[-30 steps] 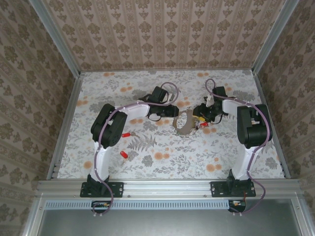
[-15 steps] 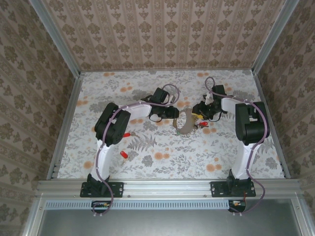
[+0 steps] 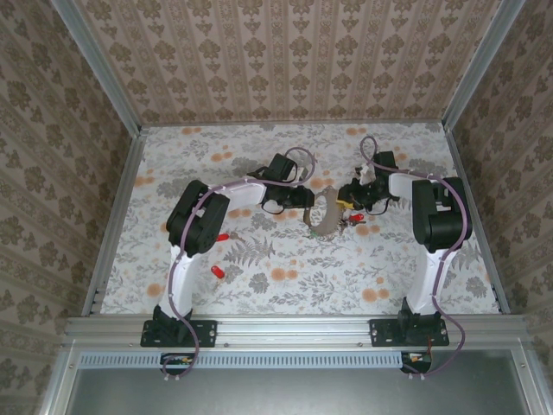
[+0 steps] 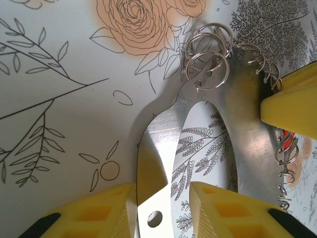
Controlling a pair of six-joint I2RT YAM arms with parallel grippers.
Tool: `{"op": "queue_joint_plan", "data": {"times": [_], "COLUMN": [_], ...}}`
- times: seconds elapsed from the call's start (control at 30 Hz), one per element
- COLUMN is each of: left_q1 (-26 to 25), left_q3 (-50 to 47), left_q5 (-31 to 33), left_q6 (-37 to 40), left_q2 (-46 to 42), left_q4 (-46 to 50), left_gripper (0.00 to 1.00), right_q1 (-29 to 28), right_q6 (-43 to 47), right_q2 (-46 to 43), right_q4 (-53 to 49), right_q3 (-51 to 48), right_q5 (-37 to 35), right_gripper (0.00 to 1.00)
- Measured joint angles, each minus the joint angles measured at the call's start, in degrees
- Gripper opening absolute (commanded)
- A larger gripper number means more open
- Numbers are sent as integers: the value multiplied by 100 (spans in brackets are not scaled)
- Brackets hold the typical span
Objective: Put the keys on the keyring
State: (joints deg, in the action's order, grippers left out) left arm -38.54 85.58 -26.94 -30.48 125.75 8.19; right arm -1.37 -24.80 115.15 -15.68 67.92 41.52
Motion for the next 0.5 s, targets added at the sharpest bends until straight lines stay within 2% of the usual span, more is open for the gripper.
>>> {"op": "queue_joint_plan", "data": {"times": [0.17, 0.3, 0.5], "left_q1": [-26, -28, 212], "left_q3": [-92, -431, -946], "left_q5": [98, 321, 420], "left_q6": [-13, -70, -219], "left_q2": [-83, -348, -765], "left_q4": [-101, -267, -507], "left_gripper": [49, 59, 69], "right_q1": [83, 125, 273], "right_q6": [-168, -415, -920], "right_q2": [-138, -417, -817], "right_q4": [262, 566, 1137], "right_q3": [-175, -415, -778], "right_q5": [181, 297, 527], "right_gripper": [9, 8, 8]}}
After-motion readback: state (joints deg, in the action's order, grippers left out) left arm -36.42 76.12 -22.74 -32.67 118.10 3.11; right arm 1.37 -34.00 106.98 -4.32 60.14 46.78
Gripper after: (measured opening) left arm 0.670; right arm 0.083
